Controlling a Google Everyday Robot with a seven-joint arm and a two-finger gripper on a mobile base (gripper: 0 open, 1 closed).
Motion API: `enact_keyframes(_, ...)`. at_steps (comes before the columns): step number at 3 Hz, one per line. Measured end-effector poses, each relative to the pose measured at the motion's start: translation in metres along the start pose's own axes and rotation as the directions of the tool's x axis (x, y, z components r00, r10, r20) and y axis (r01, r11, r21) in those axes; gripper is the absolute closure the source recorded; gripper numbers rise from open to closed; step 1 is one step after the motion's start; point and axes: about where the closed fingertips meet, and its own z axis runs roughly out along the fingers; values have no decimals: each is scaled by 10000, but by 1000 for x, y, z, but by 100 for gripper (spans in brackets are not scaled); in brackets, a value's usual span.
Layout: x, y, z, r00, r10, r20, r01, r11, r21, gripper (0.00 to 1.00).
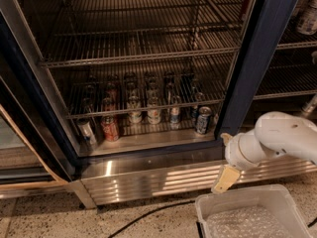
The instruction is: Pick redbull can from bottom shelf of fridge
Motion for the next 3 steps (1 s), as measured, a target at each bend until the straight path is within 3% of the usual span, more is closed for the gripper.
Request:
enact_keyframes(1,8,-18,79,9942,181,1060,-202,9996,188,0)
enact_keyframes(2,6,-19,81,9939,191,1084,-212,9996,183,0)
enact_keyframes(3,-6,-37,99,9829,363,1807,-415,9988,249,0)
